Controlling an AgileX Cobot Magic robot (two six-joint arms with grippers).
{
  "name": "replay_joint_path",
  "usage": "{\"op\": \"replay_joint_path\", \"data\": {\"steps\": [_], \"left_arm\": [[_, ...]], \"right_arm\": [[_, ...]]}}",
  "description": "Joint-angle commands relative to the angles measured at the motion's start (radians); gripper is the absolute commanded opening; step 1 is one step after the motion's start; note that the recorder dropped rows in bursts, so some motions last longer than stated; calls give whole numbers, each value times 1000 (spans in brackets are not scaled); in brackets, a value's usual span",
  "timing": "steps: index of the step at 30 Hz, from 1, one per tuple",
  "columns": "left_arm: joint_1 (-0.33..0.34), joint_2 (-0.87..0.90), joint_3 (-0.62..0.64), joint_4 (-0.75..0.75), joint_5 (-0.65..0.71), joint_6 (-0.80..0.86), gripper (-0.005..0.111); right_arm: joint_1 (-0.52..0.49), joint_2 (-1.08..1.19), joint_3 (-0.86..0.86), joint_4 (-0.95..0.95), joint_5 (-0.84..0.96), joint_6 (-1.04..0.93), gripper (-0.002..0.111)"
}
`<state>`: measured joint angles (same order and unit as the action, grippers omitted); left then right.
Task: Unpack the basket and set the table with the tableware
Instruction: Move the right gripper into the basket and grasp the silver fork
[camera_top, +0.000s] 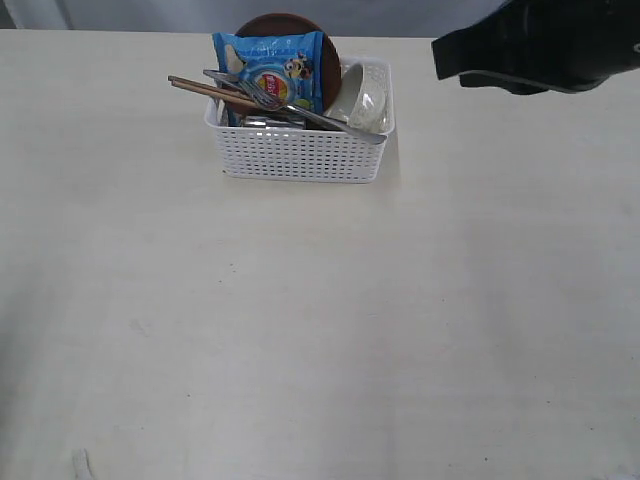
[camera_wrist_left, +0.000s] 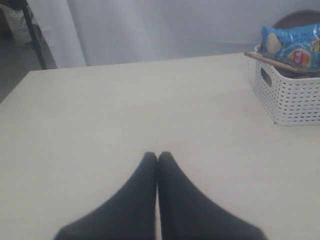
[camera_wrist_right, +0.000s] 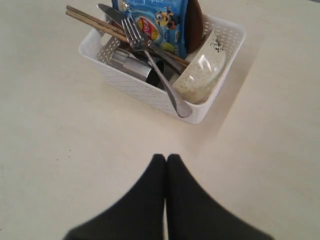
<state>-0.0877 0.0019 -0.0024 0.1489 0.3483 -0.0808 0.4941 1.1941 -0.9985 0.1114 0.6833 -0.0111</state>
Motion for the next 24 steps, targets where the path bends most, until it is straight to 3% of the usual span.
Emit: {"op": "replay_joint_path", "data": {"steps": [1,6,14,24], "left_arm": [[-6,-2,2,-3,-1,-2,0],[-6,-2,2,-3,-1,-2,0],[-6,-2,2,-3,-1,-2,0],[-6,-2,2,-3,-1,-2,0]], "right_arm": [[2,81,-52,-11,11,-42,0],[1,234,-186,-42,89,-52,0],[1,500,-551,-35,237,-173,0],[1,828,-892,199,408,-427,0]]}}
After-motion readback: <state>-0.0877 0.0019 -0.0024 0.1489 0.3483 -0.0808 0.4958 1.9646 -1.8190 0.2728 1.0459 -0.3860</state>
